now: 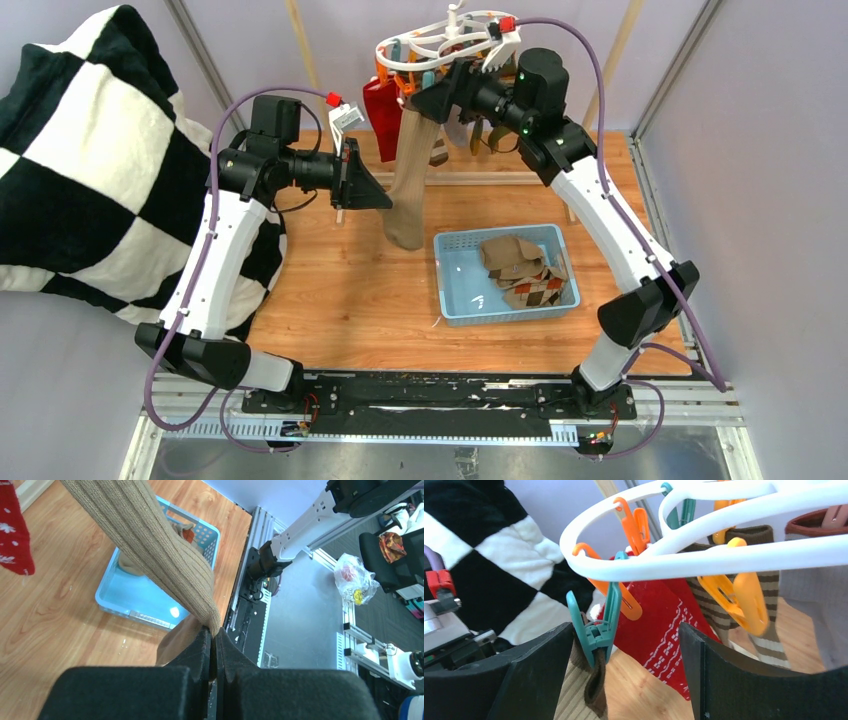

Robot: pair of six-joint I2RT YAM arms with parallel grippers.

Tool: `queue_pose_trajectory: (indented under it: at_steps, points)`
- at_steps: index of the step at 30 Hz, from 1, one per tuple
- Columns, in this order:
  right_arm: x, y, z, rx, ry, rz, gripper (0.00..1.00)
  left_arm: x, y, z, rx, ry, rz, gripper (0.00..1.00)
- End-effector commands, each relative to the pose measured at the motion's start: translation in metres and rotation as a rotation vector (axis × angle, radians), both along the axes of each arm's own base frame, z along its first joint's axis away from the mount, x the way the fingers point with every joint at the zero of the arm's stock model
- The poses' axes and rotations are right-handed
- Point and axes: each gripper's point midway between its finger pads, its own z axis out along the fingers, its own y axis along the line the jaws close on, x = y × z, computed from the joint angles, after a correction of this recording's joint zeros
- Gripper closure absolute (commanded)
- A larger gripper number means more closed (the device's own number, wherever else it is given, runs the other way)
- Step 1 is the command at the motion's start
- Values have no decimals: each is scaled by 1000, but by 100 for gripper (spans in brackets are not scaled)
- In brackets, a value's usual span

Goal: Remove the socks clipped to the hanger
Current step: Remove the sock from the hanger.

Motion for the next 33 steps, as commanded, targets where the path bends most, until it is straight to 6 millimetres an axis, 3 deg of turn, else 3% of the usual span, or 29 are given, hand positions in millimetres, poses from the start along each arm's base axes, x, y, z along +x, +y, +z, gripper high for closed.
queue_pose_trajectory:
  at_steps: [1, 11, 21, 25, 33]
  points:
    - [-12, 3, 34, 141, -27, 136, 20, -5, -2, 4, -8, 4, -14, 100]
    - [-15, 11, 45, 285, 20, 242, 42, -4, -1, 3, 0, 4, -4, 100]
    - [-10, 16, 36, 322, 73, 262, 48, -11, 0, 10, -11, -22, -9, 100]
    - [-8, 16, 36, 333, 80, 262, 56, -11, 0, 11, -11, -21, -8, 100]
    - [-8, 9, 44, 328, 55, 219, 91, -12, 2, 4, 1, -18, 0, 100]
